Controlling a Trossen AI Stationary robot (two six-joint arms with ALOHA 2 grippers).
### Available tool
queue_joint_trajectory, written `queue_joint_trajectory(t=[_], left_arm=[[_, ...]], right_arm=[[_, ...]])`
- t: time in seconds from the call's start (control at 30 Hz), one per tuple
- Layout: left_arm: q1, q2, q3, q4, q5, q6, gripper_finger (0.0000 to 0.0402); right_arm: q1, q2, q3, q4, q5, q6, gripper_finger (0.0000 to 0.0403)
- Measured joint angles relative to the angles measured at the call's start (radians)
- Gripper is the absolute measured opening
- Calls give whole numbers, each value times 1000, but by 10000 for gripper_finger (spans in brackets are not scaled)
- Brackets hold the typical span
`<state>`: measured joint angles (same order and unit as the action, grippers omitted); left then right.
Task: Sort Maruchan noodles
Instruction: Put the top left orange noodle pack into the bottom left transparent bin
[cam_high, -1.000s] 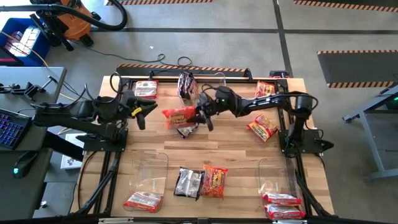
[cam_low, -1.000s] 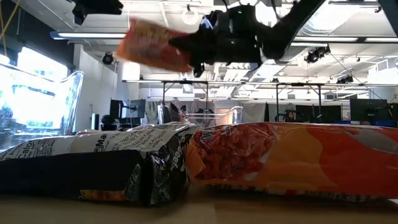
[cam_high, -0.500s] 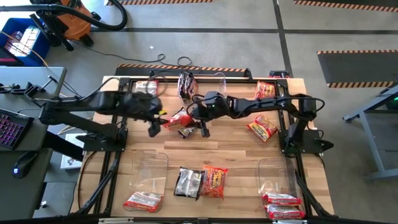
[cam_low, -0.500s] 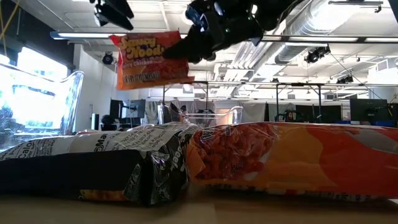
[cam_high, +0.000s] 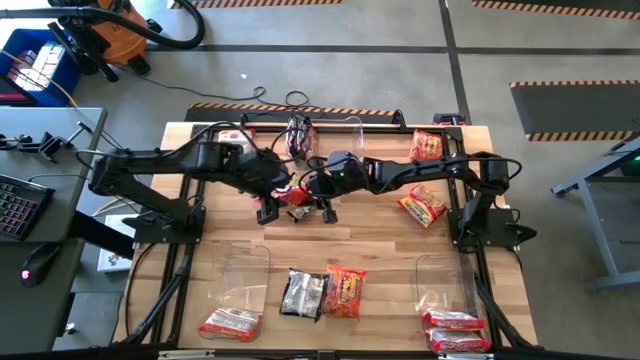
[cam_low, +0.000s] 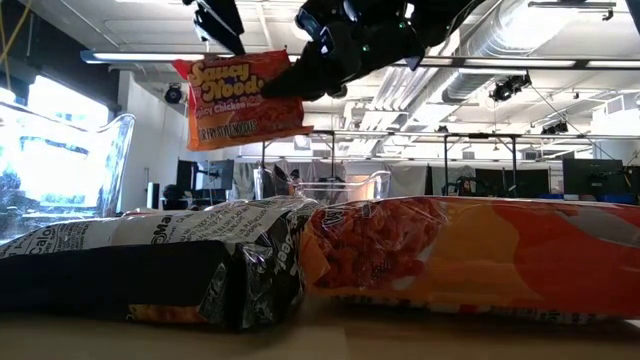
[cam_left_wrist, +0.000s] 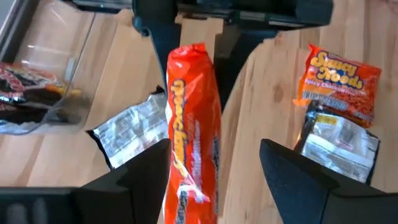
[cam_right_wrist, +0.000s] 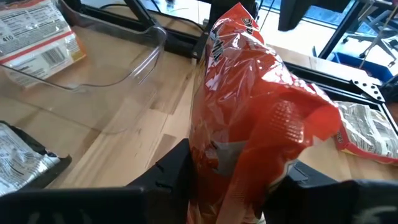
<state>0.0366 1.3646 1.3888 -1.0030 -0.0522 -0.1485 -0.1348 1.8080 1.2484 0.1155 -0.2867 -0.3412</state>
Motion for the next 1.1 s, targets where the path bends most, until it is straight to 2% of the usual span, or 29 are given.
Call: queue_joint_trajectory(t=[0.43,0.77,0.9,1.1], left_arm=[[44,50,2,-6,28,6,242],[41,106,0,-25,75,79,237],[34,123,1,-38,78,94,209],[28,124,2,-45,75,100,128]], right_arm=[[0,0,0,23,-1,-1,119],[0,1,0,32,-6,0,119],[1,2,0,30,-12,8,119],[2,2,0,41,-16,26,122]])
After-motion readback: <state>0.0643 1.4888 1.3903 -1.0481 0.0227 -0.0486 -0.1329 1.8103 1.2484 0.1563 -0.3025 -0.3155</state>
